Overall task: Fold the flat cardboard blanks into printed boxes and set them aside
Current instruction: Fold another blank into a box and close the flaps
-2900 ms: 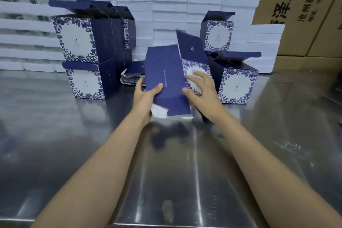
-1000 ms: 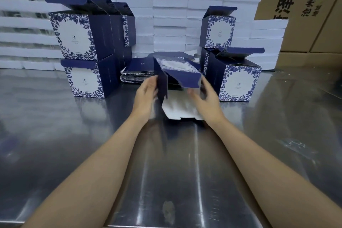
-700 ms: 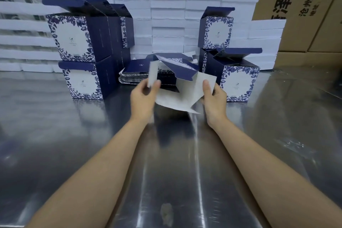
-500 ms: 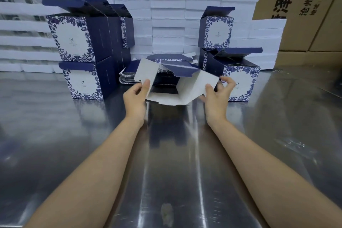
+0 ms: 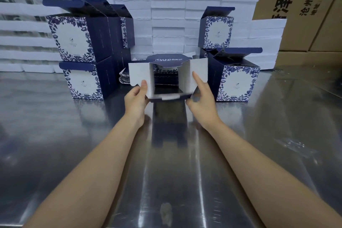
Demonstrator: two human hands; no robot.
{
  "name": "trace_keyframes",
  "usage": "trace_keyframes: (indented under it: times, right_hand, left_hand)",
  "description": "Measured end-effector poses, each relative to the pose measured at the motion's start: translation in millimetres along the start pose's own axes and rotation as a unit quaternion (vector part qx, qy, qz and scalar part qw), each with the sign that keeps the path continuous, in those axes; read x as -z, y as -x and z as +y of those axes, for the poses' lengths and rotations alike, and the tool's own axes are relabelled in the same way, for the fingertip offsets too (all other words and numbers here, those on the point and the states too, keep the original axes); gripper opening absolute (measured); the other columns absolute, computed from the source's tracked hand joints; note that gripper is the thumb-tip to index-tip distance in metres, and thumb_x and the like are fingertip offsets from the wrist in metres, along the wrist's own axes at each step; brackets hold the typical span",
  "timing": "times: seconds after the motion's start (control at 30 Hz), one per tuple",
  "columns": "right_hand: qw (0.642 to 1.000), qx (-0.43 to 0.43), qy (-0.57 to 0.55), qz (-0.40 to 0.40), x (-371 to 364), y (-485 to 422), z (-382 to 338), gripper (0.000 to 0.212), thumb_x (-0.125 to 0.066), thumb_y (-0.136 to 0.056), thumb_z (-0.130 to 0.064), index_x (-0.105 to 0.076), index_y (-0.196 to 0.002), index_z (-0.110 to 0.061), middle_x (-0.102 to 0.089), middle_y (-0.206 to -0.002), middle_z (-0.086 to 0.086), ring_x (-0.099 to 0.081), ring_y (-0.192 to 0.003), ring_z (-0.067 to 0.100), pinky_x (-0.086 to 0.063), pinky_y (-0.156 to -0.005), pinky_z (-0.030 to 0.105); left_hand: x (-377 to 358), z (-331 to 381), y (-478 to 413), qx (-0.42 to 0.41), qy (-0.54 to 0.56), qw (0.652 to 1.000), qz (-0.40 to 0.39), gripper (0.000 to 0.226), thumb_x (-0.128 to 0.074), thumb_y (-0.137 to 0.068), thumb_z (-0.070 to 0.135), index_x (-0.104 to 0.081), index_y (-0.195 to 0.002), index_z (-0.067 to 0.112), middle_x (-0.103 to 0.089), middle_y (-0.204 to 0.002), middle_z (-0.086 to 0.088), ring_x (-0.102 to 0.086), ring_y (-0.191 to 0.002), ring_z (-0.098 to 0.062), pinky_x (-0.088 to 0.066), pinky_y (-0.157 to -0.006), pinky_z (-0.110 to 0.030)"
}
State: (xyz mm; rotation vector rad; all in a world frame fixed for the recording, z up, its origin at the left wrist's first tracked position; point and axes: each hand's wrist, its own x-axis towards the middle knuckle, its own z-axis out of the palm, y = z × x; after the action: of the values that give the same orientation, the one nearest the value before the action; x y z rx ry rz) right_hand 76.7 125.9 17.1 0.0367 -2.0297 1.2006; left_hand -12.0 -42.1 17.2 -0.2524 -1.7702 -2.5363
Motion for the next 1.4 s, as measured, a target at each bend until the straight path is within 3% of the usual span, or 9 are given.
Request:
trace_keyframes:
  times: [0.2,0.33,0.53,0.63,0.9,1.03,1.17,1.27,1.4]
  right_hand:
    - [0.993,-0.025,-0.011,0.112,3.8,-7.6,4.9,0.053,-0.074,-0.083,-0.011,-0.058,-0.132,-0.018,-0.049,-0.081,-0.013,-0.049,-0.07,0.006,-0.049,-0.086,0.03]
    - [0.993,0.017,0.01,0.114,0.6,-7.9,6.4,0.052,-0.073,-0.081,-0.006,-0.06,-0.13,-0.018,-0.045,-0.069,-0.005,-0.044,-0.061,0.007,-0.045,-0.075,0.019]
    - [0.992,0.074,0.054,0.092,3.4,-6.6,4.8,0.047,-0.071,-0.08,0.001,-0.064,-0.124,-0.013,-0.056,-0.107,0.008,-0.053,-0.086,-0.005,-0.036,-0.08,0.001]
    - [0.972,0.139,0.15,0.115,2.3,-2.5,-5.7,0.043,-0.064,-0.078,0.005,-0.069,-0.116,-0.017,-0.039,-0.146,0.002,-0.055,-0.116,0.017,-0.045,-0.082,0.016]
    - [0.951,0.227,0.197,0.079,18.1,-3.0,-29.5,0.041,-0.05,-0.079,0.0,-0.069,-0.114,-0.009,-0.046,-0.144,0.009,-0.056,-0.116,0.028,-0.054,-0.074,0.039]
    - [0.964,0.213,0.148,0.066,23.5,-8.0,-38.9,0.047,-0.038,-0.08,-0.003,-0.069,-0.115,-0.008,-0.059,-0.129,0.005,-0.052,-0.105,0.024,-0.048,-0.085,0.039]
    - [0.984,0.149,0.059,0.077,25.8,-14.8,-43.1,0.05,-0.032,-0.078,-0.001,-0.069,-0.111,-0.007,-0.059,-0.124,-0.004,-0.049,-0.111,0.023,-0.051,-0.084,0.05]
    - [0.991,0.096,0.024,0.086,29.8,-17.1,-43.0,0.051,-0.037,-0.077,0.004,-0.069,-0.11,-0.018,-0.053,-0.129,-0.008,-0.047,-0.119,0.017,-0.05,-0.093,0.037]
    - [0.984,0.127,0.109,0.063,28.0,-12.9,-38.8,0.048,-0.048,-0.083,0.01,-0.067,-0.117,-0.019,-0.052,-0.138,-0.008,-0.043,-0.11,0.012,-0.036,-0.099,0.026]
  left_hand:
    - [-10.5,-7.7,6.0,-0.084,-0.142,0.986,0.017,0.044,-0.049,-0.098,0.043,-0.062,-0.09,0.002,-0.062,-0.086,-0.002,-0.054,-0.071,-0.008,-0.043,-0.071,-0.021]
    - [-22.1,-8.8,9.6,-0.02,-0.088,0.996,-0.021,0.055,-0.031,-0.097,0.058,-0.041,-0.136,0.02,-0.056,-0.134,0.002,-0.055,-0.118,-0.008,-0.044,-0.101,-0.029]
    - [-15.7,-11.2,9.4,-0.057,-0.091,0.992,-0.071,0.059,-0.057,-0.089,0.038,-0.037,-0.139,0.014,-0.056,-0.134,-0.007,-0.054,-0.125,-0.025,-0.041,-0.107,-0.05]
    - [-14.2,-11.6,9.2,-0.094,-0.116,0.987,-0.056,0.034,-0.055,-0.098,0.022,-0.051,-0.128,0.008,-0.062,-0.126,-0.008,-0.057,-0.119,-0.025,-0.043,-0.106,-0.05]
    - [-13.1,-6.9,14.0,-0.172,-0.239,0.952,-0.082,0.037,-0.059,-0.096,0.023,-0.055,-0.127,0.003,-0.067,-0.112,-0.007,-0.062,-0.107,-0.025,-0.049,-0.097,-0.039]
    - [-11.4,-6.2,18.7,-0.257,-0.319,0.904,-0.124,0.073,-0.05,-0.101,0.027,0.0,-0.153,0.036,-0.063,-0.113,-0.008,-0.06,-0.084,-0.024,-0.042,-0.07,-0.012]
    - [-7.6,-3.4,20.3,-0.298,-0.355,0.852,-0.242,0.092,-0.06,-0.095,0.033,0.015,-0.141,0.059,-0.016,-0.162,0.006,-0.032,-0.142,-0.008,-0.035,-0.111,-0.027]
    - [-5.3,-3.4,17.5,-0.308,-0.397,0.819,-0.276,0.105,-0.074,-0.084,0.024,0.005,-0.141,0.063,0.003,-0.161,0.014,-0.012,-0.135,0.02,-0.031,-0.098,0.0]
    - [-4.3,-6.3,14.6,-0.36,-0.413,0.793,-0.266,0.095,-0.069,-0.086,0.0,-0.011,-0.15,0.04,-0.008,-0.163,0.0,-0.027,-0.139,0.0,-0.029,-0.106,-0.007]
